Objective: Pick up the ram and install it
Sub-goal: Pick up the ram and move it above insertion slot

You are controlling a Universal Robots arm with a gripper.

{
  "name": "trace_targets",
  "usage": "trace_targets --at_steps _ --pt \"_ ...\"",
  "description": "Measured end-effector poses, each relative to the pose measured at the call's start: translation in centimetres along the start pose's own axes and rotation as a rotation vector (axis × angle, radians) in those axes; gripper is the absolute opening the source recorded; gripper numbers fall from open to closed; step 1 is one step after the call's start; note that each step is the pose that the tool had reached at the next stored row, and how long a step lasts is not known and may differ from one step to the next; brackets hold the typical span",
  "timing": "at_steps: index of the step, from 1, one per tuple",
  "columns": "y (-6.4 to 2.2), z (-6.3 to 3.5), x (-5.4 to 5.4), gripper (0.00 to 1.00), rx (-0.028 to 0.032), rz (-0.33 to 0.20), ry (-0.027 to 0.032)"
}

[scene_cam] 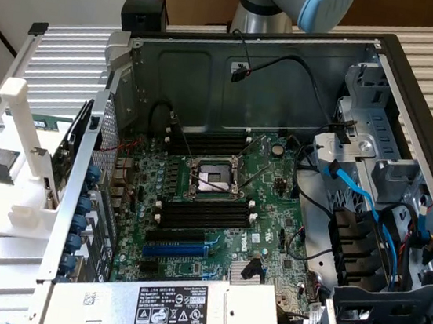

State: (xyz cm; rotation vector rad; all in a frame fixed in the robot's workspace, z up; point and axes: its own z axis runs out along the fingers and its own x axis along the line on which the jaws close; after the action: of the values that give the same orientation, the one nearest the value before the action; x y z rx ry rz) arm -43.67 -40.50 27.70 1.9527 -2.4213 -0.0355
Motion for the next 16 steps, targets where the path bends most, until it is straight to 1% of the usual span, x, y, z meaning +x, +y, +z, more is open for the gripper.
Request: trace_targets --at_steps 5,7,8,11,16 --pt "0.06 -1.79 0.0 0.12 0.0062 0.001 -0.001" --pt "-0.07 -2.51 -0.1 0.12 0.0081 0.001 -0.0014" --pt "-0.42 -3.19 -0.1 0.12 0.0094 0.001 -0.0017" --pt "-1.15 -4.32 -0.3 0.12 0.01 0.001 -0.0018" --pt "-2.43 -6.65 -0.6 0.12 0.0101 0.001 -0.0011"
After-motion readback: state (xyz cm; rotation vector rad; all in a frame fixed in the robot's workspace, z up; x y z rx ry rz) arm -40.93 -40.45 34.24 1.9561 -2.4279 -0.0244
